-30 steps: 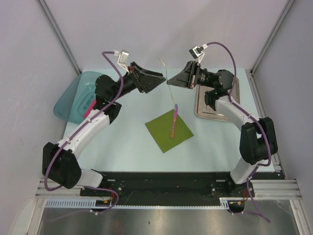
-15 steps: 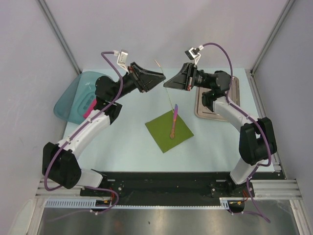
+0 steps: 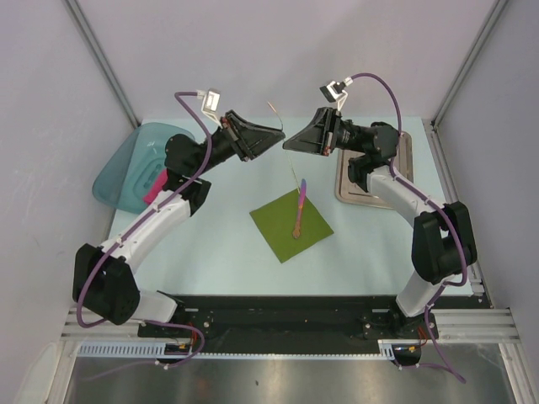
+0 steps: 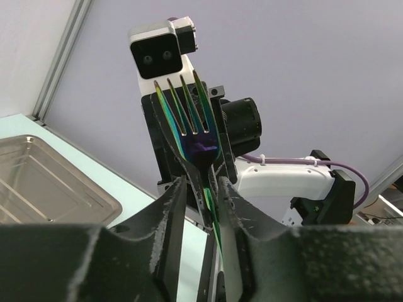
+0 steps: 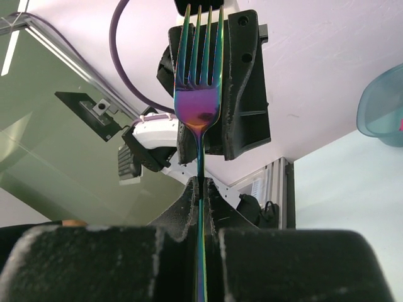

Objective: Place the utensils on the paper napkin and roll it up

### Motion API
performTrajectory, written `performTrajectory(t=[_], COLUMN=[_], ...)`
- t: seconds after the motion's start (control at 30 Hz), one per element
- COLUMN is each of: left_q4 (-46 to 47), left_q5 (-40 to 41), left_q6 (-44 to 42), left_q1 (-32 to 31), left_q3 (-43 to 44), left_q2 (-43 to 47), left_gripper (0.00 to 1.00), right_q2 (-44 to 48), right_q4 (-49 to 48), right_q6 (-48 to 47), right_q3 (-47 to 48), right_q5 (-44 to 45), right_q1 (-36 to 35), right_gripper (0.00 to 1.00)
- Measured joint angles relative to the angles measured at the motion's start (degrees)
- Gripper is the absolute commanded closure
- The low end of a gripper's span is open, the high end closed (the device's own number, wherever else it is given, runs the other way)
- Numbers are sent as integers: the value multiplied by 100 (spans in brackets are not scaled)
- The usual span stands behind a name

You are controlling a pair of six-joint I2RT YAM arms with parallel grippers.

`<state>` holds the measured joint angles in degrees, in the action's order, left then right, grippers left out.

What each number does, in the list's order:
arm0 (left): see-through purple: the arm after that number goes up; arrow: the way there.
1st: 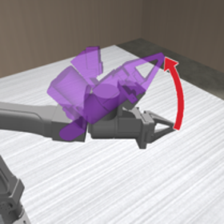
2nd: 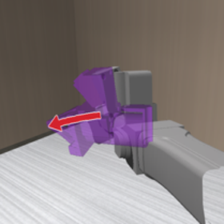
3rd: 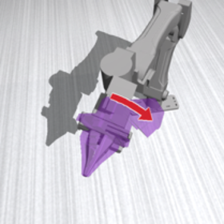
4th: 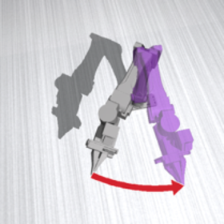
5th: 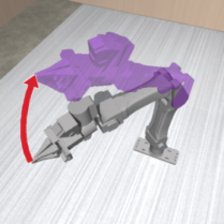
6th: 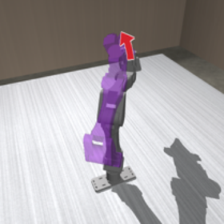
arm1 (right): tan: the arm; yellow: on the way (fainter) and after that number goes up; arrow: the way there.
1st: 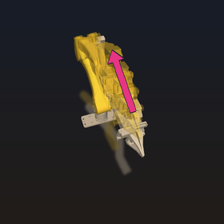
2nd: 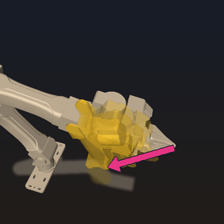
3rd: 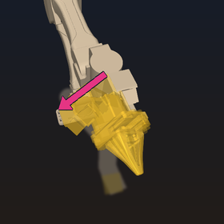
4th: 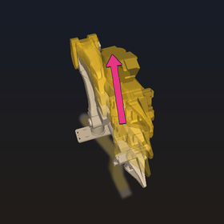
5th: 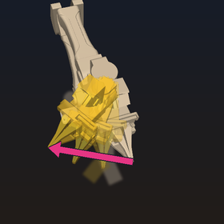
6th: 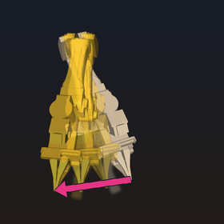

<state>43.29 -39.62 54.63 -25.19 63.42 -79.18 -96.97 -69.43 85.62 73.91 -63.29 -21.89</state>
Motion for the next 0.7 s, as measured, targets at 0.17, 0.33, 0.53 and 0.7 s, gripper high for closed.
performTrajectory(t=[0.17, 0.33, 0.53, 0.7], left_q4=[87, 142, -393, -2430], left_q5=[2, 0, 46, 433], left_q6=[101, 195, -44, -909], left_q1=[-15, -31, -42, -142], left_q3=[0, 0, 0, 415], left_q2=[0, 0, 81, 76], left_gripper=[93, 100, 100, 100], right_q2=[0, 0, 2, 262], right_q4=[-31, 0, 424, 2317], right_q6=[35, 4, -256, -1681], right_q3=[0, 0, -44, -219], right_q5=[2, 2, -46, -39], right_q1=[2, 24, 461, 1534], right_gripper=[100, 51, 6, 0])
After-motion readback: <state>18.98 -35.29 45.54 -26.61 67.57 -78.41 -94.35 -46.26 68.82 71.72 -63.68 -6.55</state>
